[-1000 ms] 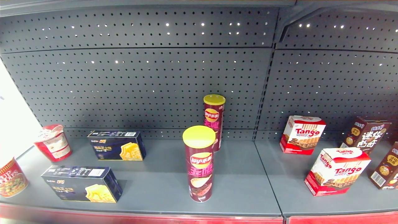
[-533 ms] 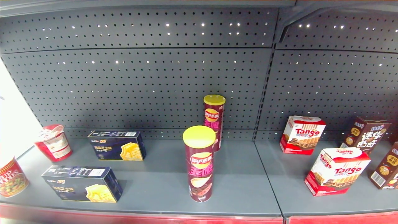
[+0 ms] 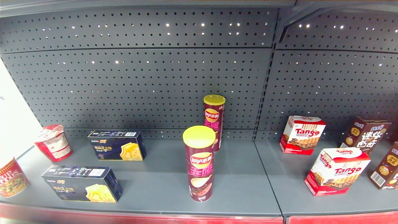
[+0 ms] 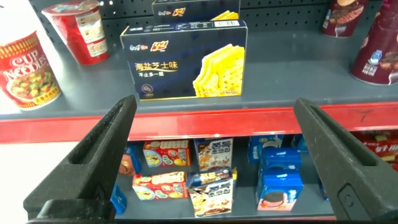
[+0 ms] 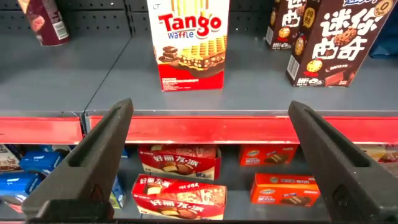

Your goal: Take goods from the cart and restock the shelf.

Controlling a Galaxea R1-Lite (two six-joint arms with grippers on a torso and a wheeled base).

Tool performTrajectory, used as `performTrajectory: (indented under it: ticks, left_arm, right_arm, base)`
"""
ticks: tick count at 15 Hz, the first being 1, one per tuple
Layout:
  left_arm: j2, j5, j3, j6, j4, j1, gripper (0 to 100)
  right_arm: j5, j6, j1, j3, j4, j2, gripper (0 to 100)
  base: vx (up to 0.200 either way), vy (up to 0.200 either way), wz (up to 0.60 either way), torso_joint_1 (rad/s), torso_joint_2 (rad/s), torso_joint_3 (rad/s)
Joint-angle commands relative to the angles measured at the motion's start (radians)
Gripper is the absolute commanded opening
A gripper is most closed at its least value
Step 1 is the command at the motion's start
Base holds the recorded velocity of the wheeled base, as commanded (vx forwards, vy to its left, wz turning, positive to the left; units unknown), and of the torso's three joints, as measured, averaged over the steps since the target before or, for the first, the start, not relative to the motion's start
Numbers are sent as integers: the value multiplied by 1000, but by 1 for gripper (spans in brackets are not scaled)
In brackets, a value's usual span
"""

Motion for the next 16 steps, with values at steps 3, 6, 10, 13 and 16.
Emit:
performTrajectory:
  ticks: [3,6,10,13,16]
  left_arm:
    - [0,-114,-101,97,-20,0,100]
    - [189,-200,-347,201,72,-57,100]
    - [548,-343,-426,342,15,-163,100]
    - [897,-347,-431,321,-221,-319,100]
    - [1189,-343,-471,246,-337,-379,100]
  right_arm:
    - [0,-1,0,0,0,4,100]
    - [0,0,0,0,0,4,100]
    - [0,0,0,0,0,4,100]
    - [0,0,0,0,0,4,100]
    - [0,0,0,0,0,4,100]
  base:
    - [0,0,0,0,0,0]
    - [0,0,0,0,0,0]
    - [0,0,0,0,0,0]
    - [0,0,0,0,0,0]
    - [0,0,0,0,0,0]
